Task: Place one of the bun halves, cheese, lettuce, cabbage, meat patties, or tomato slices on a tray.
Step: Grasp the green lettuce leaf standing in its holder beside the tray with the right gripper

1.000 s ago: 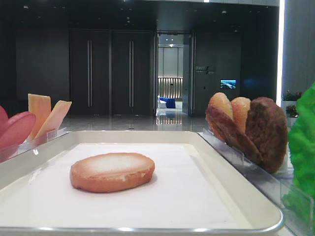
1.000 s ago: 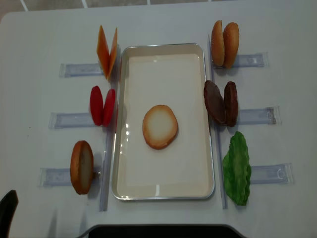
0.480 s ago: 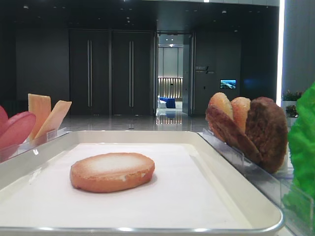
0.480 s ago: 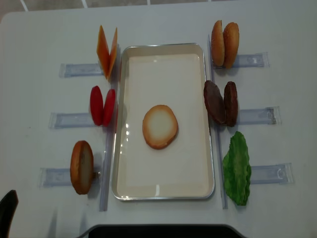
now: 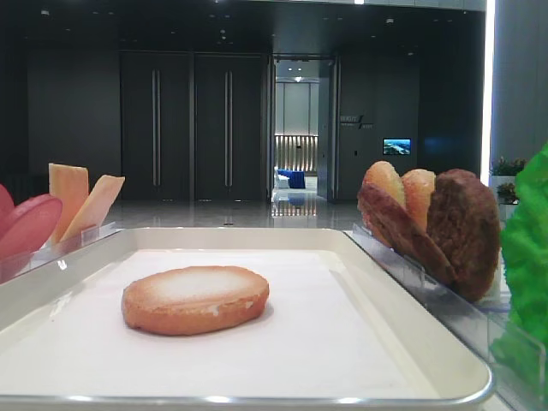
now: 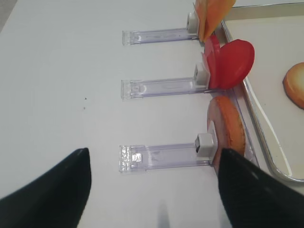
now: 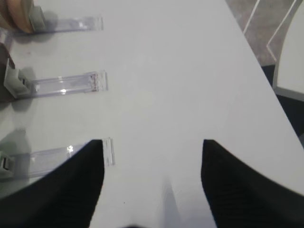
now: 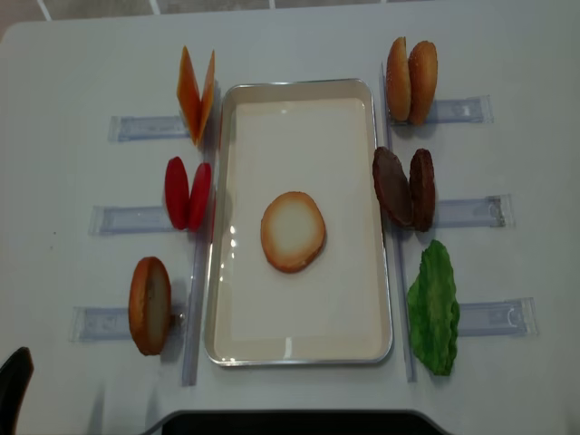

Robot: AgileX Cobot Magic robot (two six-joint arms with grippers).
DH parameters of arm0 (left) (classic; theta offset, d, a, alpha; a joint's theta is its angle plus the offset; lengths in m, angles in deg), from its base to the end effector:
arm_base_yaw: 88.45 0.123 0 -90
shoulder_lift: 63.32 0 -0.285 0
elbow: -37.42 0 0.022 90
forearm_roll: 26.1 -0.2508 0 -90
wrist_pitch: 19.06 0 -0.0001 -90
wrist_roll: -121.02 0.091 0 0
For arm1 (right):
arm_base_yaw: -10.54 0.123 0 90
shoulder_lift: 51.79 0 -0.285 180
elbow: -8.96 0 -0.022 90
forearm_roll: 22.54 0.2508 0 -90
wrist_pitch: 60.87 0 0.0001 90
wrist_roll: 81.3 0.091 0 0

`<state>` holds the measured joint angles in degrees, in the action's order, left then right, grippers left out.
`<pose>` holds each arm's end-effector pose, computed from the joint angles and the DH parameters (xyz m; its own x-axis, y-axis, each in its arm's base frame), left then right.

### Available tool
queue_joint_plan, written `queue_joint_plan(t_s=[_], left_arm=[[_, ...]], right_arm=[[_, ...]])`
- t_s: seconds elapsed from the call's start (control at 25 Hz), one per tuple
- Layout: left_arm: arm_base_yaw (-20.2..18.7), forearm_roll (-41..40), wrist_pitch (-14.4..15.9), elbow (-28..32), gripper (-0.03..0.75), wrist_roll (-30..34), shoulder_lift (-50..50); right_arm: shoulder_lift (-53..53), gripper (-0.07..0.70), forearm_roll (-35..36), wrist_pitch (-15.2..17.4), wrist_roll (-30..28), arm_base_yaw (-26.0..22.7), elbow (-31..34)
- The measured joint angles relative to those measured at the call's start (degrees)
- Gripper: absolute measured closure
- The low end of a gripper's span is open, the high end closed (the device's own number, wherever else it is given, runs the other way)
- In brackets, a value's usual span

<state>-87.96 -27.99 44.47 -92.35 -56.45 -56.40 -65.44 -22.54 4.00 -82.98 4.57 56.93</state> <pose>-0.0060 0.0026 0.2654 -0.5112 0.0544 -0.8578 -0.0039 0.9978 0.0656 0.0063 -0.0007 0.2746 -0.5943 0.0327 -0.8036 0.0866 0.9960 -0.0236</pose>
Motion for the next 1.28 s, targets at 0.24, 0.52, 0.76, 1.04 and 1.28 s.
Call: queue_joint_plan(t_s=[0.24,0.52,0.76,1.04,1.28], left_arm=[[0.0,0.0,0.0,0.0,0.079,0.0,0.0],[0.0,0.0,0.0,0.0,0.079,0.0,0.0],[0.0,0.0,0.0,0.0,0.079,0.0,0.0],[0.0,0.0,0.0,0.0,0.079,0.0,0.0],[0.0,0.0,0.0,0.0,0.079,-0.2,0.0]], right_arm=[[-19.8,0.205,1.3,-1.7,2.1,0.0,-5.1],[-45.8,0.205,2.8,-0.8,2.3,0.0,-16.5],[-55.6,0.205,2.9,2.0,2.3,0.0,-22.7],[-57.7,0.205,9.7,4.8,4.1,2.5,-23.3],[-57.9,0.205,10.2,4.9,16.1,18.7,-23.3]])
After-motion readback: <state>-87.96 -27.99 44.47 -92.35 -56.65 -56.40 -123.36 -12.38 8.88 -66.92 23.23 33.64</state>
